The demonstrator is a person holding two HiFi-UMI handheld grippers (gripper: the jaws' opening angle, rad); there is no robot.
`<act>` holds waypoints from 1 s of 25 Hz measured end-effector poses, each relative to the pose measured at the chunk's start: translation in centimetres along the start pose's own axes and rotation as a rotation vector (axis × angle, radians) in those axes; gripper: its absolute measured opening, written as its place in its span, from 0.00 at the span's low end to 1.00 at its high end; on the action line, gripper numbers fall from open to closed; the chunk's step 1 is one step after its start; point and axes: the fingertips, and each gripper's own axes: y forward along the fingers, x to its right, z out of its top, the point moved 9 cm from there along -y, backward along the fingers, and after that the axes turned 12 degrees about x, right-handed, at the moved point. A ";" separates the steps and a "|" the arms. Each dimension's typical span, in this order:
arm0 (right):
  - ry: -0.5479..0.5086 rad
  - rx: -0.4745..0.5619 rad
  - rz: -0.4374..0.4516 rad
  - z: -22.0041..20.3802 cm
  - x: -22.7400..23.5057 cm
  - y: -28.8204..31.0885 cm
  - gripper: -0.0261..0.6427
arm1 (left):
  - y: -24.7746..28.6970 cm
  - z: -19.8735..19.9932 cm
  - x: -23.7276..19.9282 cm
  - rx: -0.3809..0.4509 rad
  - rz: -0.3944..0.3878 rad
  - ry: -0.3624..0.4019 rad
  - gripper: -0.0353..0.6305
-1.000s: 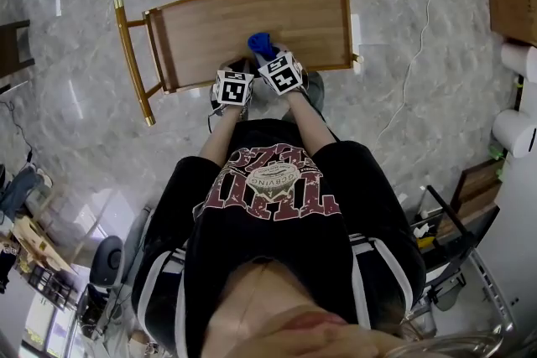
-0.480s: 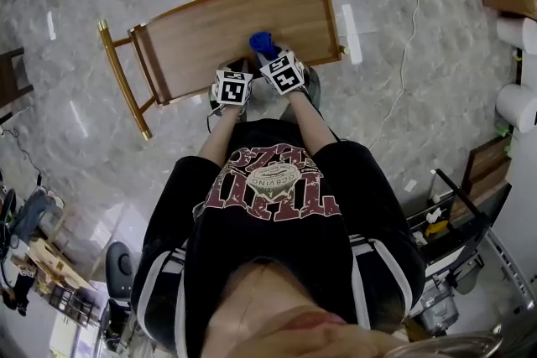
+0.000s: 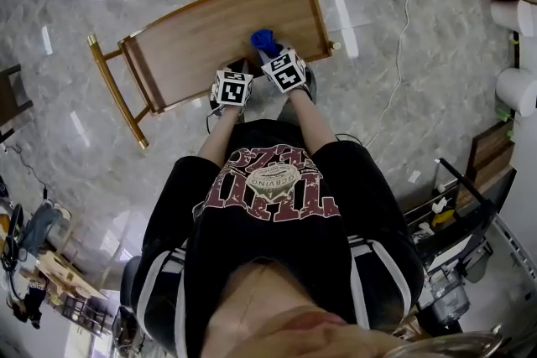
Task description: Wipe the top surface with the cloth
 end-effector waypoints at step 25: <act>0.005 -0.010 -0.174 -1.9 6.7 -5.0 0.13 | 1.9 1.6 3.3 -0.011 -0.047 0.055 0.12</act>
